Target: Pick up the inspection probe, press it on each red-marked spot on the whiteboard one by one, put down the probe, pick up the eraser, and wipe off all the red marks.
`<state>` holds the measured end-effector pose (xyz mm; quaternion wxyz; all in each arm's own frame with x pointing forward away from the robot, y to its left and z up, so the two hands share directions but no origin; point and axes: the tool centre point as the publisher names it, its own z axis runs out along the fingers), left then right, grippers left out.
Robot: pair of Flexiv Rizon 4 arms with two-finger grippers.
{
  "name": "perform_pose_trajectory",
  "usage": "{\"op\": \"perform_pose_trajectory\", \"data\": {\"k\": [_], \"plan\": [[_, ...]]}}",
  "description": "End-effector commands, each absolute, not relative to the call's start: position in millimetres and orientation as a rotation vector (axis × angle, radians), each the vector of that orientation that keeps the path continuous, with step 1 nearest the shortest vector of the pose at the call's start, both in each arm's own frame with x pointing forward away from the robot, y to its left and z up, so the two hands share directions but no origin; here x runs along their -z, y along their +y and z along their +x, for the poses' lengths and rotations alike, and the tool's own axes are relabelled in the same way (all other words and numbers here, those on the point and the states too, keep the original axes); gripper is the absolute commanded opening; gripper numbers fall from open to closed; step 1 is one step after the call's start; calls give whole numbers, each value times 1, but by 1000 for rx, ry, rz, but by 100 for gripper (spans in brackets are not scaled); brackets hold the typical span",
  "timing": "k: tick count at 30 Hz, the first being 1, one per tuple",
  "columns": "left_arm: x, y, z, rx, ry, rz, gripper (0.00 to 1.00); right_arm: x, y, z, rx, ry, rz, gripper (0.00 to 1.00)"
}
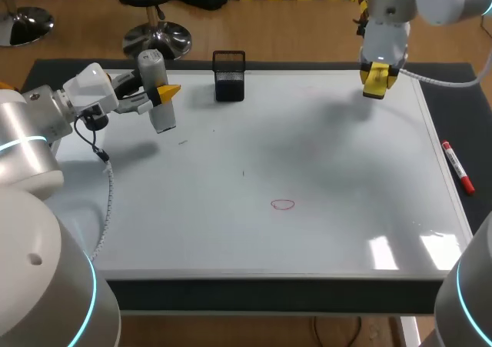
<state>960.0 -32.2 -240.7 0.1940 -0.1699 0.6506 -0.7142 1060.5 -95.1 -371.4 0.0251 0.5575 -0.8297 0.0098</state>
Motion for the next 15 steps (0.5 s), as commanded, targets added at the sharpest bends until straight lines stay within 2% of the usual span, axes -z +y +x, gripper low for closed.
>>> {"op": "perform_pose_trajectory", "data": {"k": [1,15], "plan": [[241,-33,960,2001,1819,-477,0,370,-95,1061,-35,-2562,1725,0],[230,-59,933,2020,1870,-373,0,370,-95,1061,-35,-2562,1725,0]]}}
